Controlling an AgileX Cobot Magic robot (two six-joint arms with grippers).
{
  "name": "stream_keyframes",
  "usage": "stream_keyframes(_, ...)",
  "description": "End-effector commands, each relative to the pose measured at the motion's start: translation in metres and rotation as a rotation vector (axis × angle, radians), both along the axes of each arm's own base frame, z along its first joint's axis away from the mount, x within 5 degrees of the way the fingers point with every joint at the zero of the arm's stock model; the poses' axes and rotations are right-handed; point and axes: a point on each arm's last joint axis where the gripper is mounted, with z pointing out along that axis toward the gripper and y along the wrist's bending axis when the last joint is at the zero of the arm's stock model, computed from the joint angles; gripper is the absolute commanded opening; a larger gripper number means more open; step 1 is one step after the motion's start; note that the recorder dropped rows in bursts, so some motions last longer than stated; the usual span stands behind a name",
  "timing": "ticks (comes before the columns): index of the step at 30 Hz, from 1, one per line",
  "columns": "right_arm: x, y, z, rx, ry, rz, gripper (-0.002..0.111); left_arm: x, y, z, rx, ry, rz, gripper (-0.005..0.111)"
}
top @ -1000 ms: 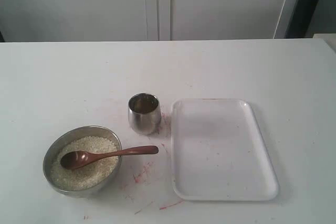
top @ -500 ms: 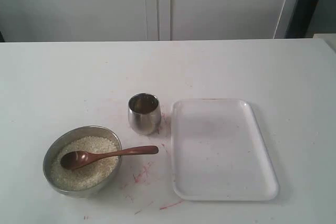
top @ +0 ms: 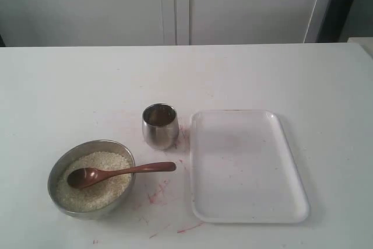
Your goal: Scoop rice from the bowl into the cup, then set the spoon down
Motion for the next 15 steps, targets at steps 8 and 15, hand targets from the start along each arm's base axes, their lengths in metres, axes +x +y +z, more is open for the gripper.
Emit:
stream_keyframes(8,0.046,0.006,0.045,-0.139,0.217,0.061,0.005,0.000,0.000,0.003,-0.009,-0.009,0.002,0.014)
stream_keyframes(15,0.099,0.023,0.057,-0.318,0.460,0.174,0.005,0.000,0.000,0.003,-0.009,-0.009,0.002,0.014)
